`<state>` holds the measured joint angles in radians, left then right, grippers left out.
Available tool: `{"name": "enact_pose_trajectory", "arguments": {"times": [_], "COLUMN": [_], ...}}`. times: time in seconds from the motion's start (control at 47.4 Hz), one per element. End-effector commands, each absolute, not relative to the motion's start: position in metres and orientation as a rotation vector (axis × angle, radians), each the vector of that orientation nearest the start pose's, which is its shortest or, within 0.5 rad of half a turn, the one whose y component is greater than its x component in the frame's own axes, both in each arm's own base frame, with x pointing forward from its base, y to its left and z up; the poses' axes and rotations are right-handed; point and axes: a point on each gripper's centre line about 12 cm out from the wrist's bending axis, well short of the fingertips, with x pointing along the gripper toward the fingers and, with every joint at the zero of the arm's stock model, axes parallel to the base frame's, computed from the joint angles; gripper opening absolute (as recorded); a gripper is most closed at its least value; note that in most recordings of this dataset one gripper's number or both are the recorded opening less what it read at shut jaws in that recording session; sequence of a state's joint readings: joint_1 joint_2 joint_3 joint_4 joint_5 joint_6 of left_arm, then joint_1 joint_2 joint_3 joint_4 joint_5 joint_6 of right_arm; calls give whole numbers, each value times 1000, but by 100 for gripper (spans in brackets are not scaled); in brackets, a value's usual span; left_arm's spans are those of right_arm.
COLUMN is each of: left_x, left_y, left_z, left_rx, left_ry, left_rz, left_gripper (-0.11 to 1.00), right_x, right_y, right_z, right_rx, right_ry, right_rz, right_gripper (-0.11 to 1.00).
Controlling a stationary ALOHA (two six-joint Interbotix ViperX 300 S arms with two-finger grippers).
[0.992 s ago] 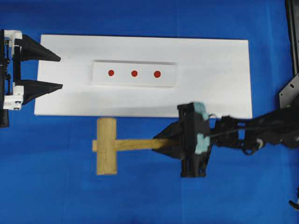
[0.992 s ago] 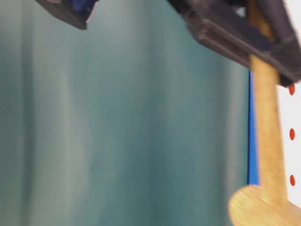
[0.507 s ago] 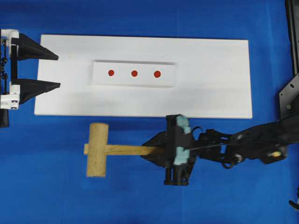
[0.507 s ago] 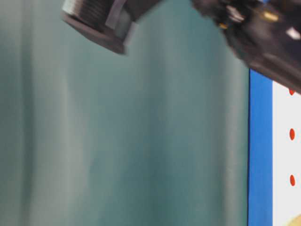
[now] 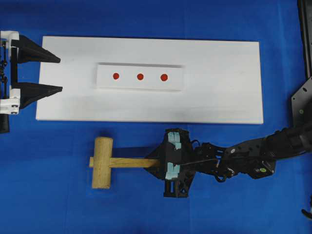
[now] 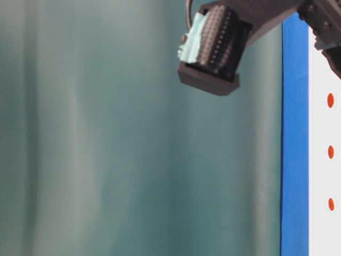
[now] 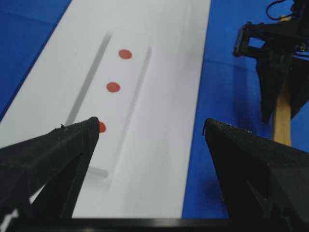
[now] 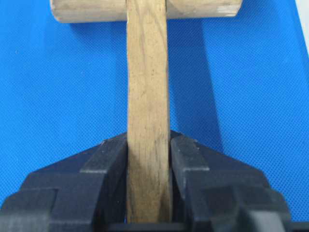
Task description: Hit the mark with a hammer.
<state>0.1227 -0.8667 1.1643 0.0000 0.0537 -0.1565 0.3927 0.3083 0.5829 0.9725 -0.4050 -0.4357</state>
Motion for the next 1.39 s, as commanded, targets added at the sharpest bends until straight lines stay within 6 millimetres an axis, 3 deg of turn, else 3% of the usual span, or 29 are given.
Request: {"name": "enact_pose_trajectory", "arguments": {"times": [0.0, 0.422, 0.507, 0.675, 0.739, 0.865, 1.182, 1.372], "left_x": [208, 207, 207, 206, 205, 203, 199, 199], "left_y": [27, 27, 28, 27, 27, 27, 27, 26], "left_z": [241, 241, 242, 244, 245, 248, 252, 251], "left_rx": [-177, -177, -177, -176, -178, -177, -178, -178], "left_ry": [329, 328, 326, 315, 309, 301, 286, 288], "left_rz": [155, 157, 158, 156, 156, 157, 156, 154], "left_gripper": [85, 85, 85, 85, 85, 85, 85, 85], "right_x": [412, 408, 408, 406, 403, 394, 377, 382], "right_y": [129, 134, 135, 134, 134, 134, 128, 93], "right_z": [105, 94, 95, 107, 119, 141, 174, 179], "right_rx": [260, 269, 271, 280, 288, 310, 328, 332], "right_ry": [578, 649, 649, 629, 615, 601, 552, 530], "right_rz": [-87, -53, -50, -42, -28, 7, 41, -31], "right_gripper": [8, 10, 26, 76, 90, 82, 82, 82]}}
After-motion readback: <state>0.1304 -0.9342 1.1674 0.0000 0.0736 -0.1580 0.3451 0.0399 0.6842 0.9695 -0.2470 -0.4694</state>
